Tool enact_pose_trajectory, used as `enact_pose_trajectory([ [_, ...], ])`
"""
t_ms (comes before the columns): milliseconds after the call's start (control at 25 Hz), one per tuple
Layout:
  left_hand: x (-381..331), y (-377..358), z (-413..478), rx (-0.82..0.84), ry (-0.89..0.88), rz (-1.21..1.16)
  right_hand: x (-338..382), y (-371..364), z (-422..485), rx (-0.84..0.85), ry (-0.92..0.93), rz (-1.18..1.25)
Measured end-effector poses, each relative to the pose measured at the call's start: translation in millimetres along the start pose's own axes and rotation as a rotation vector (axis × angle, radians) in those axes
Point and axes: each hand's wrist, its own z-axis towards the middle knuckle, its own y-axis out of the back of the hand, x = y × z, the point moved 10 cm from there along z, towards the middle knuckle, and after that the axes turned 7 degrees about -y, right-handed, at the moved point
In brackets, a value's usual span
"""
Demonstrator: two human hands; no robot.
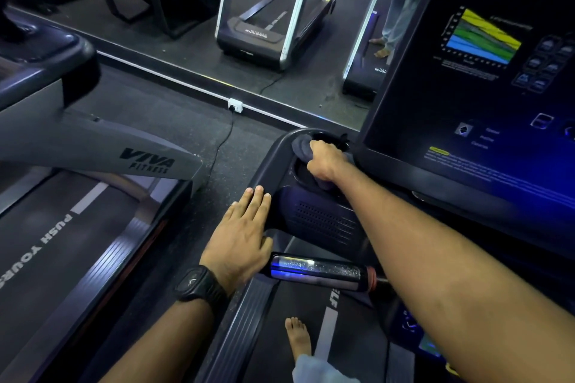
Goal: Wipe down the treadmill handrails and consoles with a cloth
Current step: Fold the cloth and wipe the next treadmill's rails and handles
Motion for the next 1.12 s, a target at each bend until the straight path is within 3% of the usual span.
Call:
enact_pose_trajectory([
  [160, -0.8, 0.6, 0.4, -0.010, -0.005, -0.005, 5.0, 2.0, -11.1, -0.050, 0.122, -0.326],
  [320, -0.3, -0.4, 1.2, -0.022, -0.015, 0.007, 23.8, -3.5, -15.6, -0.376, 0.376, -0.893],
  [440, -0.6, 0.7, 0.3, -0.051, -0.022, 0.009, 30.8, -6.3, -3.8, -0.506, 0.439, -1.027],
  [720, -0.3, 3.5, 0.6, -0.071, -0.037, -0.001, 7.1, -34.3, 27.5, -0.206, 0.418, -1.213],
  [920, 0.2, 0.5, -2.2, -0.065, -0.053, 0.000, -5.5, -31.6, 27.2, 0.036, 0.125, -1.221],
  [1120, 0.0, 0.2, -2.8, -0.042, -0.057, -0.015, 2.7, -20.8, 2.9, 0.023, 0.008, -1.176],
])
